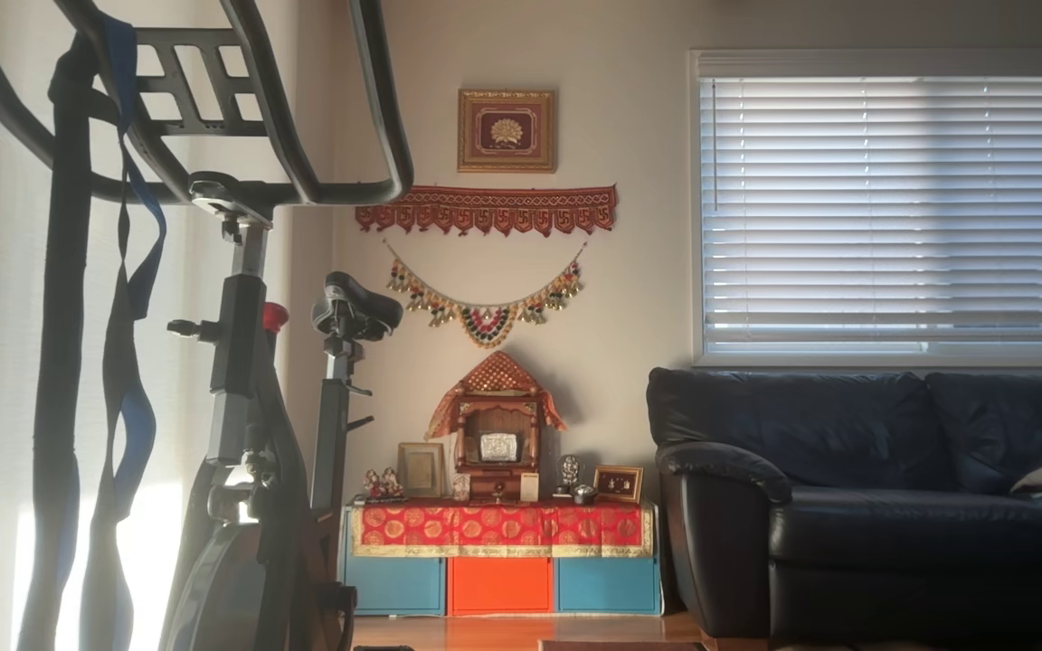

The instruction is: Sort medicines into box.

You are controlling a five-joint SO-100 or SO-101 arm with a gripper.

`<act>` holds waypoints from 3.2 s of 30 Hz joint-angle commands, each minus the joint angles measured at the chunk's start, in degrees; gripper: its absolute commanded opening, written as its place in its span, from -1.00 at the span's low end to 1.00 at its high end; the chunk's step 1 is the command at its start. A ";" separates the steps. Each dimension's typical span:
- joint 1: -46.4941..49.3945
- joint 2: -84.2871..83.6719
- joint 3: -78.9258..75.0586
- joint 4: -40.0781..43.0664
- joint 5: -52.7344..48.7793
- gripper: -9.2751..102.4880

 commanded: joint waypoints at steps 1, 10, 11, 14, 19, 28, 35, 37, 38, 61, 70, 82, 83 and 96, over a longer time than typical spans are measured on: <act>0.35 0.44 -1.67 -0.53 -0.44 -0.79; 0.97 1.23 4.22 -4.75 -2.99 -0.63; 1.23 1.41 4.75 -5.45 -3.34 -0.61; 1.85 0.09 3.60 -5.54 -3.43 -0.59; 1.58 -1.14 3.52 -5.27 -3.69 -0.56; 0.70 -3.60 4.22 -6.50 -4.75 -0.56; 0.00 -6.24 4.57 -8.09 -5.36 -0.51; 0.00 -6.59 4.48 -8.53 -5.62 -0.50; -0.09 -6.42 4.48 -8.53 -5.62 -0.48; -1.32 -4.75 6.86 -10.90 -7.21 -0.36; -1.76 -6.15 6.94 -11.25 -7.82 -0.37; -2.02 -11.87 5.10 -12.13 -8.17 -0.49; -2.11 -12.22 5.10 -12.39 -8.17 -0.49; -2.37 -12.22 5.54 -12.83 -8.26 -0.64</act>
